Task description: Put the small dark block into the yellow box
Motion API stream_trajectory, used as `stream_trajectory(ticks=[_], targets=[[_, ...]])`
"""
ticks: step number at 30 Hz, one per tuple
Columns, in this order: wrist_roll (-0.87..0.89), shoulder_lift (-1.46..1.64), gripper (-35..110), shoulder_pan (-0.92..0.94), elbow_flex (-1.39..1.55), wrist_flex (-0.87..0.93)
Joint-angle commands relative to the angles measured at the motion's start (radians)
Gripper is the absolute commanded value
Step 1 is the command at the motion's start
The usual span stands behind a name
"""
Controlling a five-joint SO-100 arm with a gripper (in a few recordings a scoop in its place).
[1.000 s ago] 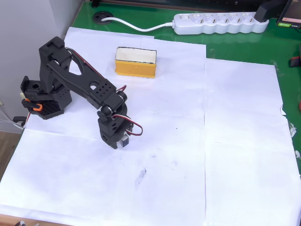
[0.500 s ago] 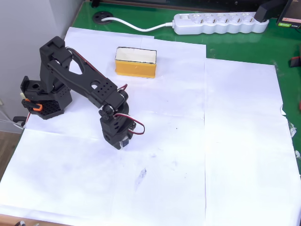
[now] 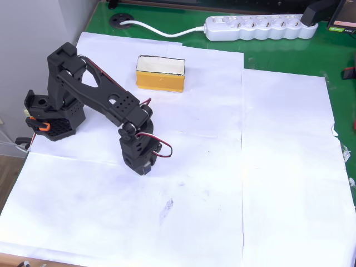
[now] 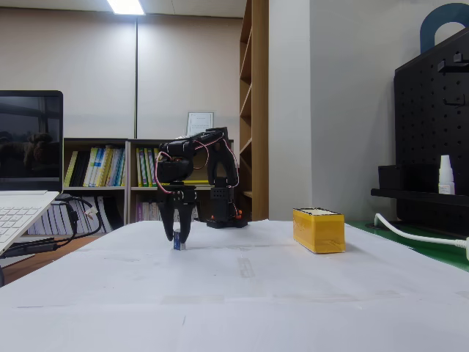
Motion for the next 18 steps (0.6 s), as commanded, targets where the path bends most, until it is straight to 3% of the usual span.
stream_trajectory(ticks=[1,15,18], targets=[[-0.011,-0.023,4,0.011,0.015,0.012],[0.002,-0.058,0,0.0,0.017,0.008],[0.037,-0.129,0,-0.015,0.089,0.109]])
